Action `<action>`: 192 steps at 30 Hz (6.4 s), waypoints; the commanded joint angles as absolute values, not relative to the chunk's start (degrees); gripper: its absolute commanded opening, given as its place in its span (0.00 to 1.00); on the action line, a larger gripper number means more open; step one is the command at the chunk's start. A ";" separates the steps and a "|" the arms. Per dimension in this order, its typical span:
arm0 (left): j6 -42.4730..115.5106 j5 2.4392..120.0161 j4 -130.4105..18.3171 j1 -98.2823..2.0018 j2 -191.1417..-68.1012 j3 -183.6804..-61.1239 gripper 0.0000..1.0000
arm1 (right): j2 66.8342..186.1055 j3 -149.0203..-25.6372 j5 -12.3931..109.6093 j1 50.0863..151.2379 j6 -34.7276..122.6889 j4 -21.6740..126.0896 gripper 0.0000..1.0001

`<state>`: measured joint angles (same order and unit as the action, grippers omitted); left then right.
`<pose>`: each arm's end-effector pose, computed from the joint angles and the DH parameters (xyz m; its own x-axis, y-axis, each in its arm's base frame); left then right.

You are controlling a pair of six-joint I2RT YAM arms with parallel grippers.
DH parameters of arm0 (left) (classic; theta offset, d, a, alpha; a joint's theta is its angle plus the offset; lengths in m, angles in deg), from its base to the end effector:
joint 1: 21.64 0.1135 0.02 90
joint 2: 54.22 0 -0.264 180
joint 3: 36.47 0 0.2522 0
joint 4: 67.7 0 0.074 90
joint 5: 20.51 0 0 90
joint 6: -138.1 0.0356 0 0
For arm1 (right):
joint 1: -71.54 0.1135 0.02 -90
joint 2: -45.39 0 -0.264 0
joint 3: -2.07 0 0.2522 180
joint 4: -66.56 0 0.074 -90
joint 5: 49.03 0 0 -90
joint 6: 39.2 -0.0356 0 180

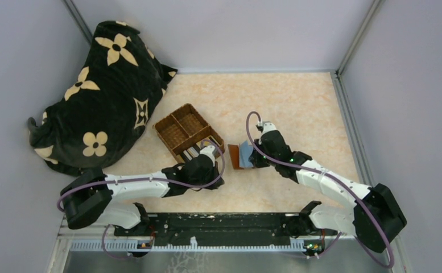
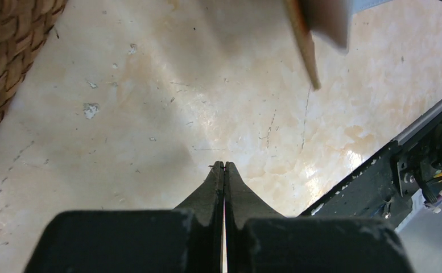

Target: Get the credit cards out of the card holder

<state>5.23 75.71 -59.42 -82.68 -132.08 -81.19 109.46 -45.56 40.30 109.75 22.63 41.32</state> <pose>0.1281 -0.2236 0.1614 -0.7998 0.0484 -0.5984 0.3907 0.7987 -0.4576 0.1796 0.1409 0.2067 -0.7494 0.0109 -0.6621 -0.2925 0.8916 0.3457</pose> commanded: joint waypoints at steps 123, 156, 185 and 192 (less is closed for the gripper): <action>4.08 66.24 -75.39 -75.83 -138.83 -76.31 0.00 | 115.11 -43.75 41.08 117.48 18.39 51.57 0.25; 4.82 65.42 -72.31 -76.67 -137.64 -79.24 0.00 | 117.13 -36.80 43.12 121.54 13.88 60.48 0.21; 4.20 64.17 -72.92 -76.67 -136.33 -79.83 0.23 | 117.15 -35.63 43.38 121.55 13.31 61.31 0.19; 4.53 67.68 -69.61 -76.66 -133.67 -79.51 0.45 | 118.09 -35.75 43.52 121.58 13.30 62.03 0.19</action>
<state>4.18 65.15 -71.53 -76.29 -135.23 -78.70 118.51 -35.66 43.25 121.27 13.50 58.89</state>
